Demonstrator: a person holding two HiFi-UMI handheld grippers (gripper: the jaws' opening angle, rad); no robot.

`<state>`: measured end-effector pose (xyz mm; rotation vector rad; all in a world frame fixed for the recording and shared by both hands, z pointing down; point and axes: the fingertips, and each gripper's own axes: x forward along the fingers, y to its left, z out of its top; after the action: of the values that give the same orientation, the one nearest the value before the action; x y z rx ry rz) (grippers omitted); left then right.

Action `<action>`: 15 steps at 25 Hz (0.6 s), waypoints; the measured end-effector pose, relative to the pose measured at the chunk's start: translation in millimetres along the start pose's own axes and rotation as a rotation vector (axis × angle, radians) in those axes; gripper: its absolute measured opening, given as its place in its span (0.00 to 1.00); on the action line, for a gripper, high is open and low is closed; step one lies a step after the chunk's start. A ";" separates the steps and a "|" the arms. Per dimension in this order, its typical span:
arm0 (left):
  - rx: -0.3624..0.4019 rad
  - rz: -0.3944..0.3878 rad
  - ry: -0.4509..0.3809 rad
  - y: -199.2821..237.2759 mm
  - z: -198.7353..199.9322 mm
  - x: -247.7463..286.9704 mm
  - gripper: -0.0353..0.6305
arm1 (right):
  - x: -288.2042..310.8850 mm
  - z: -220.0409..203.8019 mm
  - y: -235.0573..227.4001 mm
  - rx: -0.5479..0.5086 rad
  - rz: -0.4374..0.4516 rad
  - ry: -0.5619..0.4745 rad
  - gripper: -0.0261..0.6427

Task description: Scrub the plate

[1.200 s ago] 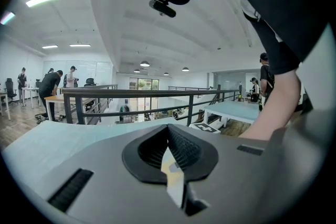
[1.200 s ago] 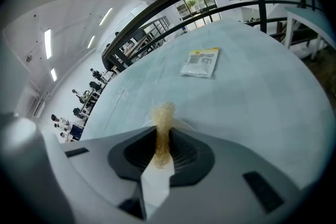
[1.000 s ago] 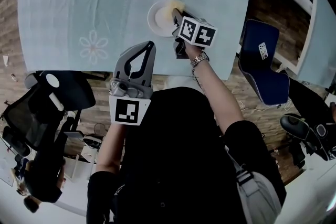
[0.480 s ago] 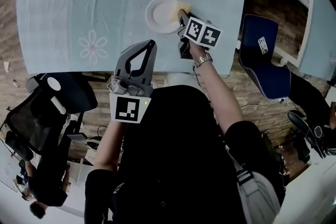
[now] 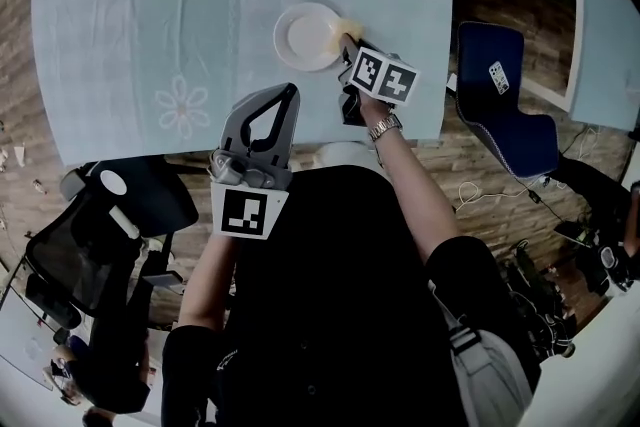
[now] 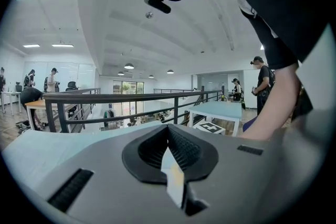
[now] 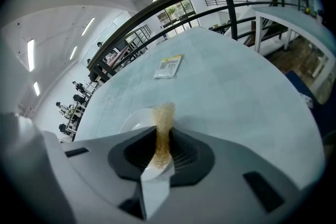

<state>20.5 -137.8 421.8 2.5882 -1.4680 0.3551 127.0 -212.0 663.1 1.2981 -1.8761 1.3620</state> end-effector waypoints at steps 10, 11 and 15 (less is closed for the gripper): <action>0.021 -0.037 -0.001 13.2 -4.5 -16.9 0.07 | -12.2 -6.0 19.0 0.019 -0.009 -0.009 0.14; 0.022 -0.037 0.000 16.2 -5.4 -18.9 0.07 | -10.7 -8.4 24.6 0.018 0.001 -0.004 0.14; 0.014 -0.021 0.008 29.6 -10.8 -26.8 0.07 | 2.1 -15.9 47.5 -0.001 0.029 0.024 0.14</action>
<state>-19.7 -128.3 425.1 2.6086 -1.4393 0.3740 81.6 -195.8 649.3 1.2535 -1.8866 1.3852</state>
